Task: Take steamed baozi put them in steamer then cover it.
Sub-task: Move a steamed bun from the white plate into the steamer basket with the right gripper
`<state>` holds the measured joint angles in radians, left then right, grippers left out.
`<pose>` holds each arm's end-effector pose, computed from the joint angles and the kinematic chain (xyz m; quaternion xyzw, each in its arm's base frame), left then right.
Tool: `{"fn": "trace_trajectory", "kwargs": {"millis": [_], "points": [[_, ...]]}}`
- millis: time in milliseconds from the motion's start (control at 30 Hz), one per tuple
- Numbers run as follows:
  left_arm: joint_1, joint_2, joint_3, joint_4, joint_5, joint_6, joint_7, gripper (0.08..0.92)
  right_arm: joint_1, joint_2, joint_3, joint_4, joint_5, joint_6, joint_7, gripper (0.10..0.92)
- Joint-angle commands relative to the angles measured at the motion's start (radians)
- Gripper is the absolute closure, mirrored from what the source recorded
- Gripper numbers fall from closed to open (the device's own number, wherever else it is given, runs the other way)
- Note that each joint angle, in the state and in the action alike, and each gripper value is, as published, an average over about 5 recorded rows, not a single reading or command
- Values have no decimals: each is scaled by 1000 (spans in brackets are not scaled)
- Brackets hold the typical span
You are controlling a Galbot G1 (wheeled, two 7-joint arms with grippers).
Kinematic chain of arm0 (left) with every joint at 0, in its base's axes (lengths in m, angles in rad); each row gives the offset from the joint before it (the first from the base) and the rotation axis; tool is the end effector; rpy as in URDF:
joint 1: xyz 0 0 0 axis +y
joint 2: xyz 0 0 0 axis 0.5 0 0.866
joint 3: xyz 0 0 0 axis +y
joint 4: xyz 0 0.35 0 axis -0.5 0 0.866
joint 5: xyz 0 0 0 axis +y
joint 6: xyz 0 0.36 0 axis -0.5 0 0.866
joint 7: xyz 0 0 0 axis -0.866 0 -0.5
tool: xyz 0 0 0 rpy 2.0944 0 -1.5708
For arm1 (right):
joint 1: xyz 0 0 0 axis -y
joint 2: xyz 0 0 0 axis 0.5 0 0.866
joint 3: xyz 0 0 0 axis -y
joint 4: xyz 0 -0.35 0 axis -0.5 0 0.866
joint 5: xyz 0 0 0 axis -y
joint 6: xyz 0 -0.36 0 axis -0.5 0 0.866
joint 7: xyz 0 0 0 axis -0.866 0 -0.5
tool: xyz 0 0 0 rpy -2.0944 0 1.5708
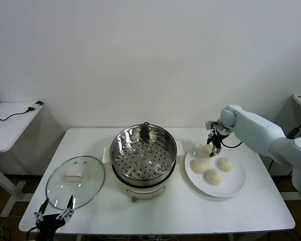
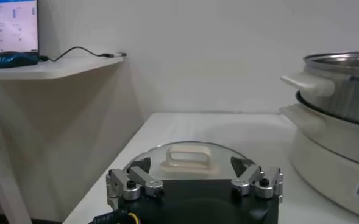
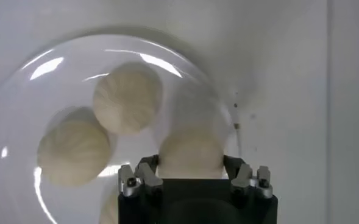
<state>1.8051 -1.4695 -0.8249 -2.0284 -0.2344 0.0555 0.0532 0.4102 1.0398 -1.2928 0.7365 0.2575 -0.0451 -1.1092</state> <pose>0.1001 0.1147 -0.3429 0.0844 -0.9842 -0.0043 0.1557 0.6397 -0.1100 -0.1320 0.5049 -0.5339 0.5472 0.4007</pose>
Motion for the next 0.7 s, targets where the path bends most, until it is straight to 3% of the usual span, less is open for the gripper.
{"fn": "trace_trajectory", "kwargs": {"millis": [33,233,400,533,700], "points": [[3,-4,5,-23,6,5,1,177,459,-5,-224,321,152,144,-66,304],[2,2,7,-30,6,11,2,177,627,119,-244,583,212,329,-67,304],[-3,3,8,-37,7,20,1,177,591,230,-230,722,125,487,-24,304],[-3,1,10,-44,8,23,2,177,493,265,-222,705,-28,566,2,304],[3,2,10,-45,11,21,1,177,350,295,-193,546,-266,665,39,304]]}}
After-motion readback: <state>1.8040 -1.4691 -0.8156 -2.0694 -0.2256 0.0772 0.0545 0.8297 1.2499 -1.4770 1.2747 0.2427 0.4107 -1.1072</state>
